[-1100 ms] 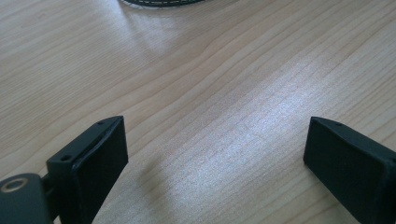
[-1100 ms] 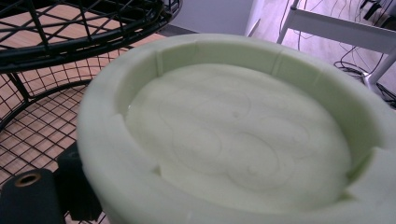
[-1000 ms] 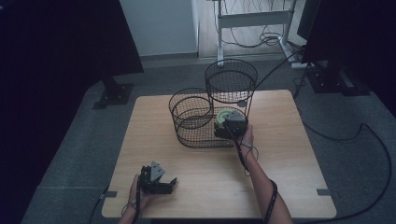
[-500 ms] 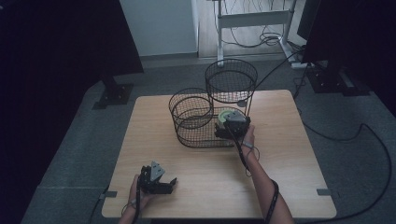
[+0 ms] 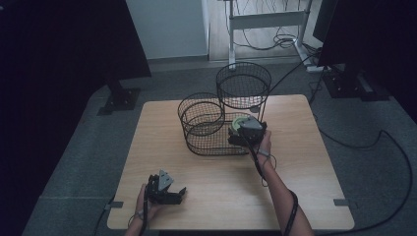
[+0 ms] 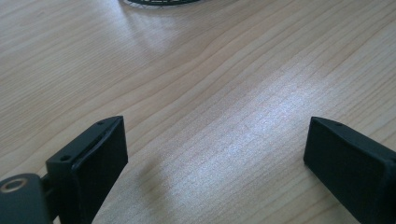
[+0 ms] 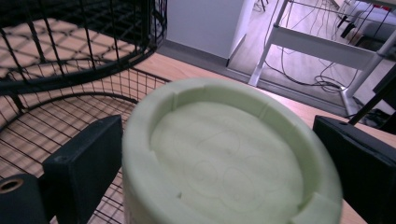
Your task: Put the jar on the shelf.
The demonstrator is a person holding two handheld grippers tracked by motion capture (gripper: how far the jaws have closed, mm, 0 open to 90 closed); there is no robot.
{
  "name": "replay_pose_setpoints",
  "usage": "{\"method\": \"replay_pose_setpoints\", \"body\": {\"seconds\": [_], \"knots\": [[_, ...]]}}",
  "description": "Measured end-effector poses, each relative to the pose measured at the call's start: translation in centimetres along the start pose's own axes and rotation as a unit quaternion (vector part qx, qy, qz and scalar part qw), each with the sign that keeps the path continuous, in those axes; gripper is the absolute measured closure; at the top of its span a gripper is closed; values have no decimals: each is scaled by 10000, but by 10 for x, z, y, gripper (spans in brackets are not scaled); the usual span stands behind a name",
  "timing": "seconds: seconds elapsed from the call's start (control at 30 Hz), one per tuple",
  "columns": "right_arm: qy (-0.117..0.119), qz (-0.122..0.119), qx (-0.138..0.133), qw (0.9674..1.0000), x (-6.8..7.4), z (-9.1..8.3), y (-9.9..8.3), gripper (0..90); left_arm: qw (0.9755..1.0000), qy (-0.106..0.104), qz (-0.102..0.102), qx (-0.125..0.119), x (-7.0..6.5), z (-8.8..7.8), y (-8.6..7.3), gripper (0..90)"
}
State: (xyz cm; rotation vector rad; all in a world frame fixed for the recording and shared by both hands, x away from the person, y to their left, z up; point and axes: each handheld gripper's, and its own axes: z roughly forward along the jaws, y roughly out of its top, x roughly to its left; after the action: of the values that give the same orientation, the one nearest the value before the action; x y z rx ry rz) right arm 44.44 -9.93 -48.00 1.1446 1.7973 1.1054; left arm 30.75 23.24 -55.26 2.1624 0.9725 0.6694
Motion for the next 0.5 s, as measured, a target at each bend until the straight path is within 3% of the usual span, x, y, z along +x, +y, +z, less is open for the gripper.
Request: {"method": "replay_pose_setpoints", "body": {"seconds": [0.5], "knots": [[237, 260, -381, 9987, -2, -26, 2, 50, 10000, 10, 12, 1, 0, 0, 0, 59]]}}
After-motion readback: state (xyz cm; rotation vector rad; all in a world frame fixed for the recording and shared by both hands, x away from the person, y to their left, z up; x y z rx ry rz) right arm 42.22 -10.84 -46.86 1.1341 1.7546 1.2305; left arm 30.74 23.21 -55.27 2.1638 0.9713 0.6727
